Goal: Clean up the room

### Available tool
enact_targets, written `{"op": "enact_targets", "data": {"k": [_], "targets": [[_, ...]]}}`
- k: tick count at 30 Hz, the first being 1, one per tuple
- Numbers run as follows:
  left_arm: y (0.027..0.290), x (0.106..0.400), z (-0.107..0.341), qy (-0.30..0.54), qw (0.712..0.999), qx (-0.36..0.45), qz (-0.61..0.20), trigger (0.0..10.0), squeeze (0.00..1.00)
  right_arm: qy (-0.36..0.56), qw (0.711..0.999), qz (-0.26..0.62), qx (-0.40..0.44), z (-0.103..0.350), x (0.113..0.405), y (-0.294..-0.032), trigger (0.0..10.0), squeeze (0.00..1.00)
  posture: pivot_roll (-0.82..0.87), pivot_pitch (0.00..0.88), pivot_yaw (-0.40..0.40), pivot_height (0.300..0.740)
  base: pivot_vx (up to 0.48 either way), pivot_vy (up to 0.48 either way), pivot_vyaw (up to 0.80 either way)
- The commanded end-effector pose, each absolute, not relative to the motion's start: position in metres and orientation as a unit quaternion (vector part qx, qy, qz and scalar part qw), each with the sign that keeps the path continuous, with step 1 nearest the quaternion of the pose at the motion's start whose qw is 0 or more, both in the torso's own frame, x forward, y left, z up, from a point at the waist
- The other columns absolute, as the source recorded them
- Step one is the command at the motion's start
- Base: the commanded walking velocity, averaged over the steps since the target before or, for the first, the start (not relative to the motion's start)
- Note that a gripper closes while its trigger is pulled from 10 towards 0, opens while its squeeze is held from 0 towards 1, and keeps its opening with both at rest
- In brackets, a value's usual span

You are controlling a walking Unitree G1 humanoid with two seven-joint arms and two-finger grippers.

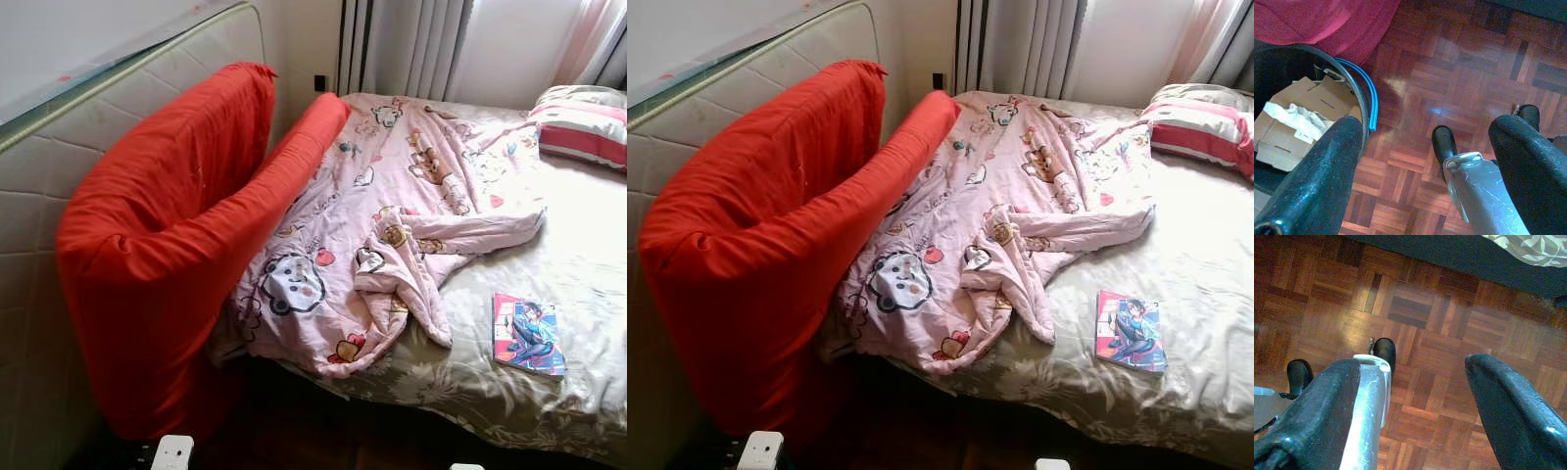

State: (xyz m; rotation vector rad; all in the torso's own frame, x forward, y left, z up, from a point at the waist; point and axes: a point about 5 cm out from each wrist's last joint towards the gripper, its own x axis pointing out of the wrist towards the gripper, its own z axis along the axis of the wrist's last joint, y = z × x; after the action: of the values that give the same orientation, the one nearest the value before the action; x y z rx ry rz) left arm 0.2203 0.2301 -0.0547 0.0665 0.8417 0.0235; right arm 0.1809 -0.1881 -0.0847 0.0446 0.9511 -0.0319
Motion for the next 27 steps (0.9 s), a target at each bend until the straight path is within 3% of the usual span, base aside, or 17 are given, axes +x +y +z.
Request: {"op": "enact_targets", "data": {"k": [1,24,27], "targets": [[0.2333,0.2089,-0.0612,0.431,0.902,0.035,0.012,10.0,0.00,0.469,0.883,-0.018,0.026,-0.0885,0.1730,-0.1874,10.0,0.00,-0.02,0.179,0.017,0.740,0.000,-0.255,0.00],[0.2337,0.2098,-0.0604,0.429,0.903,0.035,0.011,10.0,0.00,0.467,0.883,-0.022,0.029,-0.0884,0.1737,-0.1867,10.0,0.00,-0.02,0.183,0.021,0.740,0.000,-0.396,0.00],[0.2336,0.2101,-0.0603,0.428,0.903,0.035,0.010,10.0,0.00,0.469,0.883,-0.022,0.029,-0.0884,0.1736,-0.1867,10.0,0.00,-0.02,0.181,0.021,0.740,0.000,-0.419,-0.70]]}}
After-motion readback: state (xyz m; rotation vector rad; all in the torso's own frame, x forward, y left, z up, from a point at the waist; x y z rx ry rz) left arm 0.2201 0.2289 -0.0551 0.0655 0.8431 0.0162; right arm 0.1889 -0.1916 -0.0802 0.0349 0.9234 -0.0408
